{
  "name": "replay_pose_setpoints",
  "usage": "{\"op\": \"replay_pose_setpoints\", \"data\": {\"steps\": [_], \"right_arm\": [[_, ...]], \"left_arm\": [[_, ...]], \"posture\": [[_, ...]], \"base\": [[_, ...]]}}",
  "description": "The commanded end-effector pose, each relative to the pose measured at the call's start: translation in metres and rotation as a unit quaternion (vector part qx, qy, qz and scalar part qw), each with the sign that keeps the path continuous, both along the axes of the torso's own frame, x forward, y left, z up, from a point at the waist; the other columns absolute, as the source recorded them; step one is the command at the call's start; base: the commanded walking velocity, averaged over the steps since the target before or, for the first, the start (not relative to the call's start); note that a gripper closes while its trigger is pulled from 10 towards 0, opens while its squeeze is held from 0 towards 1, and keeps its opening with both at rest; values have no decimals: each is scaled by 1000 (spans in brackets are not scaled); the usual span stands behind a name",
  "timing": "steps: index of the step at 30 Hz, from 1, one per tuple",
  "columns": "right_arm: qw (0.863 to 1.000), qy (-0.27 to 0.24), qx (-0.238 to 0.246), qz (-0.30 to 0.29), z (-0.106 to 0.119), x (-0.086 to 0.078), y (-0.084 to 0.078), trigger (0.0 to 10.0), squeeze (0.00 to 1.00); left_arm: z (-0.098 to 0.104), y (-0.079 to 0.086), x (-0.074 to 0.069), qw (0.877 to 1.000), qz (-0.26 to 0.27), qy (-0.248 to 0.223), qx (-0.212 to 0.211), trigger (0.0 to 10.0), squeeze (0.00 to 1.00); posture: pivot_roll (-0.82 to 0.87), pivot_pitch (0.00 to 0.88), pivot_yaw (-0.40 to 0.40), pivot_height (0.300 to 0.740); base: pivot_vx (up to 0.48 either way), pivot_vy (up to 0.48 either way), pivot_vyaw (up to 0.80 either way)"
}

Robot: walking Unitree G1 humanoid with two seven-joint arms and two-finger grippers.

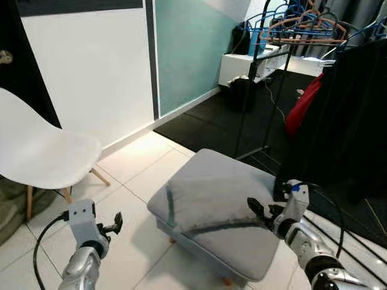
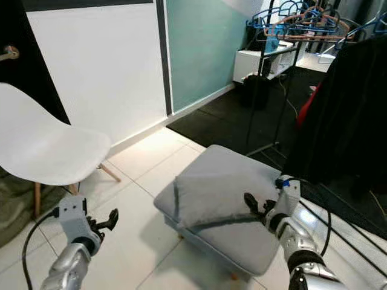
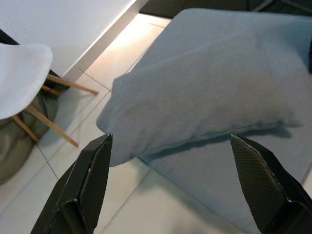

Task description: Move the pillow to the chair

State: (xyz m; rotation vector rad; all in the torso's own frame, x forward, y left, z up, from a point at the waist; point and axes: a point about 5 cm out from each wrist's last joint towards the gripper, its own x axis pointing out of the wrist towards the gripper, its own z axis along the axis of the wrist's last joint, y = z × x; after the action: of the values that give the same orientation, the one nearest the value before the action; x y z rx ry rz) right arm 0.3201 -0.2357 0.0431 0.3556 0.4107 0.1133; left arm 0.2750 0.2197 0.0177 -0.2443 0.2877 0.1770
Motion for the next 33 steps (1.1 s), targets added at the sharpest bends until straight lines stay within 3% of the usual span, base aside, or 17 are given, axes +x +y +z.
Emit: {"op": "replay_pose_setpoints", "data": {"steps": [1, 28, 33], "right_arm": [[1000, -1, -14, 11, 0, 1, 2, 10000, 0], [998, 3, -47, 42, -6, 1, 21, 10000, 0], [999, -3, -18, 35, -4, 1, 20, 10000, 0]], "left_arm": [[-3, 0, -1, 1000, 5, 4, -3, 10000, 0], [-7, 14, -3, 1000, 11, 17, 10, 10000, 0], [-7, 11, -3, 1000, 7, 15, 7, 10000, 0]], "posture": [[-169, 10, -71, 740], [-129, 9, -36, 740], [-125, 4, -38, 740]], "base": [[0, 0, 0], [0, 0, 0], [0, 0, 0]]}}
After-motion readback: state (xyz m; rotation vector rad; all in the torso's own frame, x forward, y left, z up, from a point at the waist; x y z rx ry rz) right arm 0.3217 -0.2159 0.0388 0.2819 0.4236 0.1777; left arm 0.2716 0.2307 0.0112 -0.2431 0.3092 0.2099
